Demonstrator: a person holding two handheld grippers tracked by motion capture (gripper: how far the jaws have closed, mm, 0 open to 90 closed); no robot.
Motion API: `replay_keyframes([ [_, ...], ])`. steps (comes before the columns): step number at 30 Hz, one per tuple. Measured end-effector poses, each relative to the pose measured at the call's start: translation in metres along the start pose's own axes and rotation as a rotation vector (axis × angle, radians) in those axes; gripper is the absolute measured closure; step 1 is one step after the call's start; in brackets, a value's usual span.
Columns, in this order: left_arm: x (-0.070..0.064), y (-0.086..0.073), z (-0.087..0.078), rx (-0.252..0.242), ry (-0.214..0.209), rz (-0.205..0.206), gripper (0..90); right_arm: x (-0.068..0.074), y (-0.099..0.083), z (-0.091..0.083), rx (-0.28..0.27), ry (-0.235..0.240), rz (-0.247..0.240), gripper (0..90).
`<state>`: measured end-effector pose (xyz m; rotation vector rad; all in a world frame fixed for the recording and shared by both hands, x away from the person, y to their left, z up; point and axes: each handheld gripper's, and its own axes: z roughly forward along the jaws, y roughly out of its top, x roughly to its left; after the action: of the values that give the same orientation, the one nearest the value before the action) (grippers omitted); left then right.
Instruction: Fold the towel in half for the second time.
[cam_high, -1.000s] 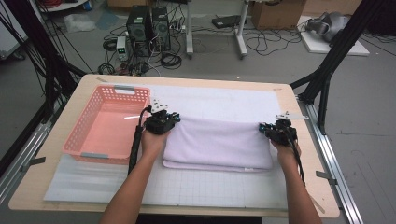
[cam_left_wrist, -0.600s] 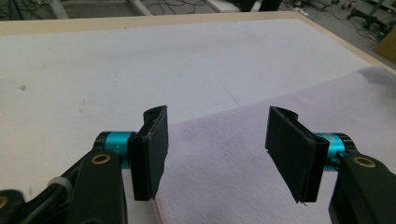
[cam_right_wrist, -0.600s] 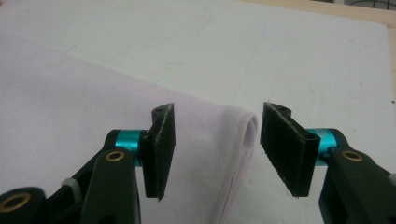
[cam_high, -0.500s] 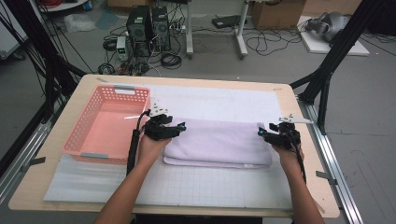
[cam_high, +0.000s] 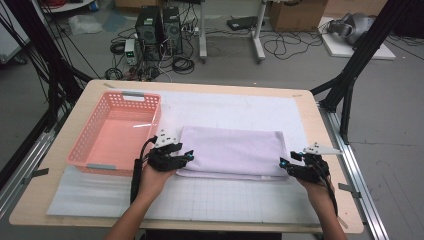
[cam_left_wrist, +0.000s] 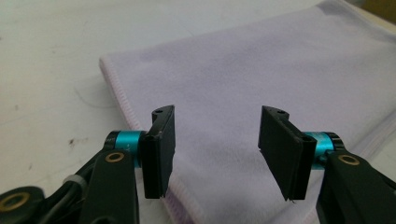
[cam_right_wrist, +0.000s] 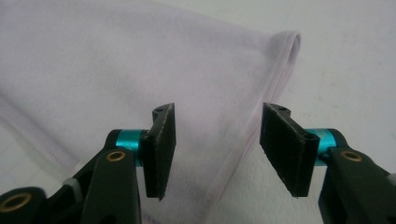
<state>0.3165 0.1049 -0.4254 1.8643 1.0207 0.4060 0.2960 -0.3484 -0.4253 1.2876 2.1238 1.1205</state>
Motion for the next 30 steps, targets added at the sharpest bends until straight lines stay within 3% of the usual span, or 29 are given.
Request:
replay_keyframes([
  [5, 0.004, -0.021, -0.008, 0.009, 0.006, -0.040, 55.1, 0.005, -0.011, -0.010, 0.025, 0.020, 0.010, 53.6],
  [9, 0.005, -0.027, -0.007, 0.034, -0.005, -0.056, 59.4, 0.004, -0.016, -0.013, 0.051, 0.031, 0.008, 57.6],
  [11, 0.002, -0.028, -0.005, 0.051, -0.006, -0.027, 66.8, 0.002, -0.019, -0.011, 0.070, 0.053, 0.018, 63.2],
  [15, -0.001, -0.028, -0.005, 0.052, -0.014, 0.016, 81.6, 0.002, -0.021, -0.005, 0.102, 0.096, -0.007, 84.1],
  [17, 0.000, -0.027, -0.008, 0.027, -0.018, 0.010, 84.0, 0.003, -0.019, -0.007, 0.085, 0.086, -0.030, 85.4],
  [21, 0.001, -0.023, -0.019, -0.027, -0.050, -0.039, 84.6, 0.005, -0.013, -0.018, 0.039, 0.105, -0.020, 86.1],
  [25, -0.004, -0.024, -0.033, -0.031, -0.071, -0.049, 85.1, 0.006, -0.007, -0.034, 0.009, 0.141, -0.014, 86.7],
  [27, -0.007, -0.026, -0.035, -0.020, -0.073, -0.044, 85.0, 0.008, -0.008, -0.038, 0.024, 0.138, -0.025, 86.6],
  [29, -0.008, -0.030, -0.031, 0.019, -0.062, -0.044, 79.4, 0.007, -0.012, -0.034, 0.069, 0.115, -0.033, 81.2],
  [30, -0.008, -0.032, -0.028, 0.024, -0.029, -0.052, 67.6, 0.006, -0.016, -0.030, 0.094, 0.079, -0.031, 70.5],
])
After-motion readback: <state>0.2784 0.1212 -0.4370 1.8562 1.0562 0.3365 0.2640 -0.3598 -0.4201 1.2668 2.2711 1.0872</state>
